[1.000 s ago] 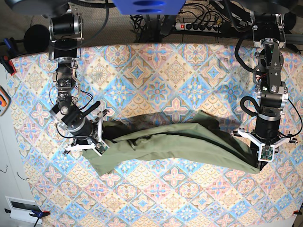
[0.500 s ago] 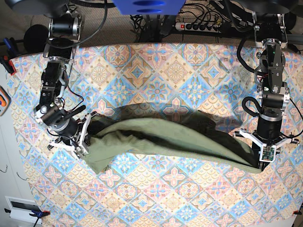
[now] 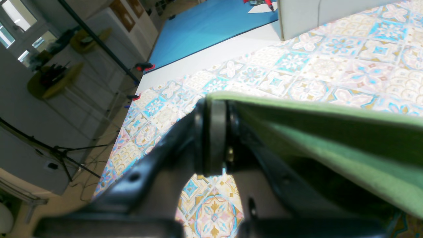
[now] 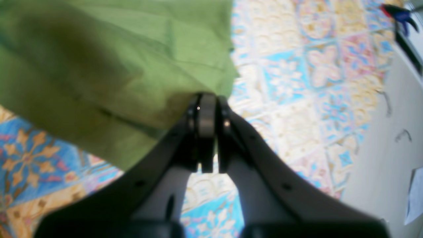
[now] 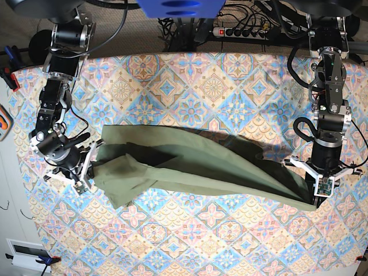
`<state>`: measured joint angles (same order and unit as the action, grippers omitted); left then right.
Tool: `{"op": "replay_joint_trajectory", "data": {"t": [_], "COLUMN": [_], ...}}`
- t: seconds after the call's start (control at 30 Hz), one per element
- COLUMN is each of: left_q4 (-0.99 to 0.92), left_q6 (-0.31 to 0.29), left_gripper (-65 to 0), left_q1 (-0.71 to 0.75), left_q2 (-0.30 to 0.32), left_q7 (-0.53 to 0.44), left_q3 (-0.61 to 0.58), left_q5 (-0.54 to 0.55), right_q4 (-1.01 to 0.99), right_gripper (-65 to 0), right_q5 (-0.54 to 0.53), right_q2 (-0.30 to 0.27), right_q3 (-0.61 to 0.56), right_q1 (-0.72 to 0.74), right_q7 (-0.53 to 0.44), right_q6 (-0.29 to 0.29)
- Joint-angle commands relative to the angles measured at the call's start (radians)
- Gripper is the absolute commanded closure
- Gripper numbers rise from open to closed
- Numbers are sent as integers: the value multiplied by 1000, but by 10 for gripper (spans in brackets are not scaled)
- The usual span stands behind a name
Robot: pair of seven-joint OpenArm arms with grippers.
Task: Layout the t-shirt on the table in an organized manner, then fold the t-shirt properly
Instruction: 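Lift the shirt with both grippers and shake it in the air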
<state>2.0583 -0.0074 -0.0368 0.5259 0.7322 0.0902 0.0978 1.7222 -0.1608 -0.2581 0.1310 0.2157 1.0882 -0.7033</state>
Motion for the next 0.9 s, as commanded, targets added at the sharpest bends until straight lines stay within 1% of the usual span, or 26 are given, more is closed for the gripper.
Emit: {"op": "replay_joint_trajectory", "data": {"t": [0.0,0.1,0.17,0.23,0.33,0.47,0.63,0.73,0.87], "left_q4": [14,12,12,12,12,12,12,12,9], "left_q6": [10,10,10,10,10,10,10,10,10], "left_gripper": [0,0,0,0,0,0,0,0,0], "left_q1": [-39,-94,-125,-166,-216,-305,-420,-463,-575], "left_q2": [17,17,17,18,53,56,61,61,56], "left_q7": [-30,-30,-30,-27,-29,-24,-23,-23,-23], "left_q3": [6,4,1,-37,-103,-172,-260,-283,-349], "left_q5": [-8,-10,-10,-11,-11,-11,-11,-11,-13], "right_q4": [20,19,12,11,11,11,11,6,-49], "right_gripper": [-7,-7,-7,-7,-7,-7,-7,-7,-7], "right_q5": [2,4,4,4,19,73,74,76,74], "right_q2": [-19,-56,-70,-83,-103,-131,-175,-203,-244], "right_q3": [15,15,19,19,19,15,14,14,14], "right_q1": [29,81,109,144,192,255,330,382,480], "right_q7": [-38,-44,-49,-49,-47,-49,-47,-50,-50], "right_q6": [5,5,5,5,5,5,5,5,5]}}
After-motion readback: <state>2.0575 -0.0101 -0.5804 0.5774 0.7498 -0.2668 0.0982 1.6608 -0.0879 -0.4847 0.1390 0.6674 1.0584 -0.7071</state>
